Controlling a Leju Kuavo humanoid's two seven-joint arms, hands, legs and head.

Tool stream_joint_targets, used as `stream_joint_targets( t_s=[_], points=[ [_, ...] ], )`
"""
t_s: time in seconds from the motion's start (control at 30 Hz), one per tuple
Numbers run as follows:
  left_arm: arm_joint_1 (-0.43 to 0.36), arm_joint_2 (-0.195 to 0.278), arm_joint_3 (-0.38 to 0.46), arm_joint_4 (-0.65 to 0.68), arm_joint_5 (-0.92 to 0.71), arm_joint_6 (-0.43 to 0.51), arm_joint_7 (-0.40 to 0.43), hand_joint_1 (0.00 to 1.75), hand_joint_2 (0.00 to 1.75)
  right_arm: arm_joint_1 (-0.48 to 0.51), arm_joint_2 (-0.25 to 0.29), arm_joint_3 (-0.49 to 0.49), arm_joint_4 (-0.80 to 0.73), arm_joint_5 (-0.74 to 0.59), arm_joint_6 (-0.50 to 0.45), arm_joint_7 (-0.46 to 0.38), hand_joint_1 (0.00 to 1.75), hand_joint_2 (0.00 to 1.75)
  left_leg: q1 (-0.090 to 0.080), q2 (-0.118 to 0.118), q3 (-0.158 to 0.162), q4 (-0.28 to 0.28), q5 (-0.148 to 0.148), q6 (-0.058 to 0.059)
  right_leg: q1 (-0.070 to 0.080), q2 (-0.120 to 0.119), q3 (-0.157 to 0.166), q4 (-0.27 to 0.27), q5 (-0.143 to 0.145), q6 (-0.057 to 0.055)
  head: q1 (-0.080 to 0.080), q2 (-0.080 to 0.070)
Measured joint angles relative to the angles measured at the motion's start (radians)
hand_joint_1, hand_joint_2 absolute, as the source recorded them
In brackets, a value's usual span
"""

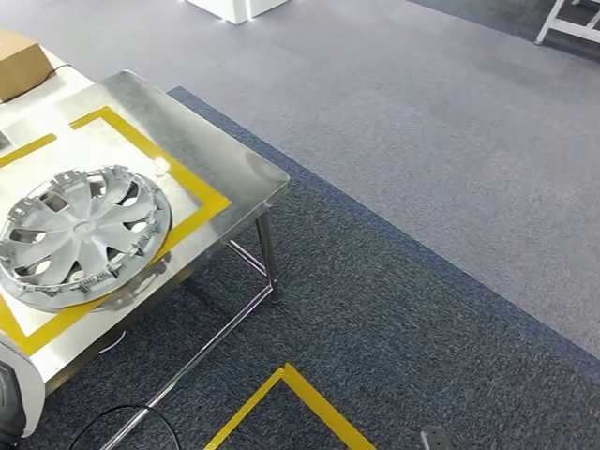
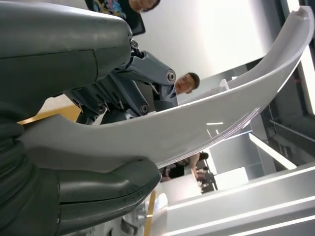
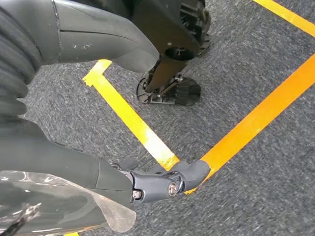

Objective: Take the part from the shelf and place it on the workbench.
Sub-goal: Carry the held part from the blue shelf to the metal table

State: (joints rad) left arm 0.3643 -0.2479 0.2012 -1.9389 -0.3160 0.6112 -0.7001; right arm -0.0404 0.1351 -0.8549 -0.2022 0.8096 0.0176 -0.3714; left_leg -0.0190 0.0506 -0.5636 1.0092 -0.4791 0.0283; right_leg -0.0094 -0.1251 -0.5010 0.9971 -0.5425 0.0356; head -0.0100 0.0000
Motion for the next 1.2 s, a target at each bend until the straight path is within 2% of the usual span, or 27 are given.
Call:
stream_joint_targets(
  t_s=[0.07, 0.1, 0.13, 0.2, 0.23, 0.27, 0.3, 0.33, 0.37, 0.4, 0.43, 0.47, 0.53, 0.6, 0.67, 0.7, 0.73, 0.77, 0.8, 0.83, 0.9, 0.97, 1.03, 1.07, 1.1, 1.17, 1.2],
  points=[
    [-0.002, -0.004, 0.009, -0.008, -0.01, 0.007, 0.0, 1.75, 1.75, -0.003, 0.002, 0.0, 0.0, 0.002, -0.004, 0.001, 0.0, 1.75, 0.007, -0.018, 0.005, -0.01, 0.008, 0.011, -0.002, 0.036, -0.008, 0.023, -0.021, 0.009, 0.003, 0.0],
    [-0.004, -0.006, 0.011, -0.012, -0.017, 0.013, 0.0, 1.75, 1.75, -0.003, 0.002, 0.0, 0.0, 0.004, -0.003, 0.001, 0.0, 1.75, 0.01, -0.026, 0.004, -0.012, 0.01, 0.014, -0.003, 0.067, -0.026, 0.059, -0.042, 0.011, 0.006, 0.0],
    [-0.006, -0.007, 0.012, -0.015, -0.023, 0.021, 0.0, 1.75, 1.75, -0.003, 0.002, 0.0, 0.0, 0.006, 0.0, 0.003, 0.0, 1.75, 0.011, -0.034, 0.003, -0.012, 0.011, 0.017, -0.004, 0.092, -0.051, 0.111, -0.068, 0.012, 0.008, 0.0],
    [-0.007, -0.01, 0.014, -0.02, -0.037, 0.043, 0.0, 1.75, 1.75, 0.001, 0.002, 0.0, 0.0, 0.009, 0.007, 0.008, 0.0, 1.75, 0.01, -0.057, 0.0, -0.012, 0.013, 0.02, -0.004, 0.117, -0.118, 0.241, -0.117, 0.014, 0.011, 0.0],
    [-0.007, -0.01, 0.015, -0.023, -0.043, 0.055, 0.0, 1.75, 1.75, 0.003, 0.002, 0.0, 0.0, 0.011, 0.009, 0.01, 0.0, 1.75, 0.01, -0.07, 0.0, -0.012, 0.013, 0.02, -0.003, 0.121, -0.141, 0.279, -0.121, 0.014, 0.011, 0.0],
    [-0.007, -0.009, 0.017, -0.025, -0.047, 0.067, 0.0, 1.75, 1.75, 0.005, 0.002, 0.0, 0.0, 0.014, 0.01, 0.011, 0.0, 1.75, 0.009, -0.085, 0.0, -0.011, 0.014, 0.02, -0.003, 0.123, -0.148, 0.281, -0.105, 0.013, 0.011, 0.0],
    [-0.008, -0.009, 0.02, -0.027, -0.05, 0.075, 0.0, 1.75, 1.75, 0.006, 0.002, 0.0, 0.0, 0.016, 0.011, 0.011, 0.0, 1.75, 0.009, -0.098, 0.0, -0.01, 0.014, 0.019, -0.004, 0.127, -0.135, 0.241, -0.071, 0.012, 0.011, 0.0],
    [-0.009, -0.008, 0.025, -0.029, -0.053, 0.081, 0.0, 1.75, 1.75, 0.006, 0.002, 0.0, 0.0, 0.017, 0.012, 0.012, 0.0, 1.75, 0.01, -0.111, 0.001, -0.007, 0.013, 0.018, -0.005, 0.14, -0.107, 0.173, -0.029, 0.01, 0.011, 0.0],
    [-0.01, -0.008, 0.028, -0.031, -0.054, 0.084, 0.0, 1.75, 1.75, 0.006, 0.002, 0.0, 0.0, 0.018, 0.012, 0.012, 0.0, 1.75, 0.009, -0.123, -0.001, -0.003, 0.012, 0.015, -0.007, 0.163, -0.078, 0.104, 0.001, 0.008, 0.011, 0.0],
    [-0.011, -0.007, 0.031, -0.033, -0.054, 0.085, 0.0, 1.75, 1.75, 0.005, 0.002, 0.0, 0.0, 0.018, 0.012, 0.012, 0.0, 1.75, 0.009, -0.134, -0.005, 0.002, 0.011, 0.01, -0.009, 0.183, -0.054, 0.051, 0.019, 0.006, 0.011, 0.0],
    [-0.012, -0.007, 0.032, -0.035, -0.055, 0.087, 0.0, 1.75, 1.75, 0.005, 0.002, 0.0, 0.0, 0.019, 0.012, 0.012, 0.0, 1.75, 0.009, -0.144, -0.01, 0.006, 0.011, 0.004, -0.009, 0.198, -0.039, 0.021, 0.024, 0.003, 0.011, 0.0],
    [-0.013, -0.006, 0.033, -0.037, -0.055, 0.087, 0.0, 1.75, 1.75, 0.005, 0.002, 0.0, 0.0, 0.019, 0.012, 0.013, 0.0, 1.75, 0.01, -0.154, -0.016, 0.009, 0.013, -0.002, -0.009, 0.201, -0.034, 0.013, 0.02, 0.0, 0.011, 0.0],
    [-0.014, -0.005, 0.035, -0.04, -0.056, 0.088, 0.0, 1.75, 1.75, 0.004, 0.004, 0.0, 0.0, 0.019, 0.013, 0.014, 0.0, 1.75, 0.012, -0.169, -0.023, 0.01, 0.016, -0.013, -0.01, 0.181, -0.03, 0.008, 0.023, -0.011, 0.011, 0.0],
    [-0.018, -0.002, 0.04, -0.043, -0.062, 0.088, 0.0, 1.75, 1.75, 0.004, 0.006, -0.001, 0.0, 0.02, 0.013, 0.014, 0.0, 1.75, 0.011, -0.135, -0.042, 0.051, -0.012, -0.025, -0.014, 0.155, -0.027, 0.003, 0.027, -0.023, 0.004, 0.0],
    [-0.028, 0.001, 0.048, -0.046, -0.071, 0.089, 0.0, 1.75, 1.75, 0.006, 0.006, -0.001, 0.0, 0.022, 0.014, 0.015, 0.0, 1.75, 0.015, -0.082, -0.094, 0.167, -0.075, -0.037, -0.012, 0.125, -0.025, 0.001, 0.025, -0.03, -0.003, 0.0],
    [-0.032, 0.004, 0.055, -0.046, -0.074, 0.089, 0.0, 1.75, 1.75, 0.007, 0.006, -0.002, 0.0, 0.023, 0.016, 0.016, 0.0, 1.75, 0.018, -0.07, -0.122, 0.232, -0.102, -0.042, -0.011, 0.111, -0.025, 0.001, 0.024, -0.031, -0.003, 0.0],
    [-0.034, 0.007, 0.065, -0.045, -0.078, 0.089, 0.002, 1.75, 1.75, 0.007, 0.006, -0.002, 0.0, 0.024, 0.017, 0.017, 0.0, 1.75, 0.022, -0.065, -0.14, 0.274, -0.114, -0.045, -0.01, 0.097, -0.024, 0.002, 0.022, -0.032, -0.003, 0.0],
    [-0.036, 0.01, 0.074, -0.045, -0.083, 0.089, 0.005, 1.75, 1.75, 0.007, 0.006, -0.002, 0.0, 0.025, 0.019, 0.018, 0.0, 1.75, 0.024, -0.063, -0.142, 0.282, -0.107, -0.047, -0.01, 0.084, -0.023, 0.002, 0.021, -0.032, -0.003, 0.0],
    [-0.037, 0.014, 0.083, -0.045, -0.091, 0.087, 0.011, 1.75, 1.75, 0.006, 0.006, -0.002, 0.0, 0.026, 0.021, 0.019, 0.0, 1.75, 0.025, -0.059, -0.124, 0.25, -0.083, -0.047, -0.01, 0.071, -0.021, 0.002, 0.019, -0.031, -0.003, 0.0],
    [-0.039, 0.019, 0.092, -0.045, -0.101, 0.084, 0.02, 1.75, 1.75, 0.006, 0.006, -0.002, 0.0, 0.027, 0.022, 0.02, 0.0, 1.75, 0.025, -0.047, -0.091, 0.187, -0.047, -0.044, -0.01, 0.059, -0.017, 0.002, 0.016, -0.029, -0.003, 0.0],
    [-0.049, 0.028, 0.103, -0.044, -0.125, 0.07, 0.048, 1.75, 1.75, 0.005, 0.007, -0.002, 0.0, 0.03, 0.023, 0.021, 0.0, 1.75, 0.016, -0.003, -0.025, 0.059, -0.003, -0.034, -0.007, 0.038, -0.011, 0.002, 0.01, -0.022, -0.004, 0.0],
    [-0.059, 0.039, 0.107, -0.041, -0.149, 0.056, 0.074, 1.75, 1.75, 0.003, 0.008, -0.002, 0.0, 0.033, 0.023, 0.023, 0.0, 1.75, 0.007, 0.018, -0.005, 0.011, -0.001, -0.023, -0.002, 0.016, -0.007, 0.002, 0.005, -0.012, -0.003, 0.0],
    [-0.062, 0.048, 0.112, -0.038, -0.165, 0.05, 0.091, 1.75, 1.75, -0.001, 0.008, -0.003, 0.0, 0.035, 0.023, 0.025, 0.0, 1.75, 0.008, -0.003, -0.007, 0.004, 0.001, -0.012, -0.002, 0.0, -0.002, -0.001, 0.001, -0.001, -0.002, 0.0],
    [-0.063, 0.051, 0.114, -0.036, -0.171, 0.049, 0.095, 1.75, 1.75, -0.003, 0.008, -0.003, 0.0, 0.036, 0.024, 0.025, 0.0, 1.75, 0.011, -0.013, -0.004, 0.0, 0.004, -0.006, -0.003, 0.011, -0.003, 0.005, -0.007, 0.005, -0.001, 0.0],
    [-0.065, 0.054, 0.117, -0.035, -0.175, 0.048, 0.099, 1.75, 1.75, -0.005, 0.008, -0.003, 0.0, 0.036, 0.024, 0.026, 0.0, 1.75, 0.014, -0.023, -0.002, -0.005, 0.007, 0.0, -0.004, 0.035, -0.013, 0.027, -0.023, 0.01, 0.002, 0.0],
    [-0.07, 0.057, 0.118, -0.032, -0.183, 0.044, 0.108, 1.75, 1.75, -0.006, 0.008, -0.003, 0.0, 0.037, 0.023, 0.026, 0.0, 1.75, 0.018, -0.042, -0.001, -0.009, 0.009, 0.01, -0.005, 0.096, -0.067, 0.135, -0.078, 0.014, 0.008, 0.0],
    [-0.071, 0.059, 0.118, -0.03, -0.187, 0.042, 0.114, 1.75, 1.75, -0.005, 0.008, -0.004, 0.0, 0.038, 0.023, 0.027, 0.0, 1.75, 0.018, -0.054, -0.002, -0.009, 0.009, 0.012, -0.005, 0.112, -0.104, 0.206, -0.105, 0.015, 0.009, 0.0]
  ],
)
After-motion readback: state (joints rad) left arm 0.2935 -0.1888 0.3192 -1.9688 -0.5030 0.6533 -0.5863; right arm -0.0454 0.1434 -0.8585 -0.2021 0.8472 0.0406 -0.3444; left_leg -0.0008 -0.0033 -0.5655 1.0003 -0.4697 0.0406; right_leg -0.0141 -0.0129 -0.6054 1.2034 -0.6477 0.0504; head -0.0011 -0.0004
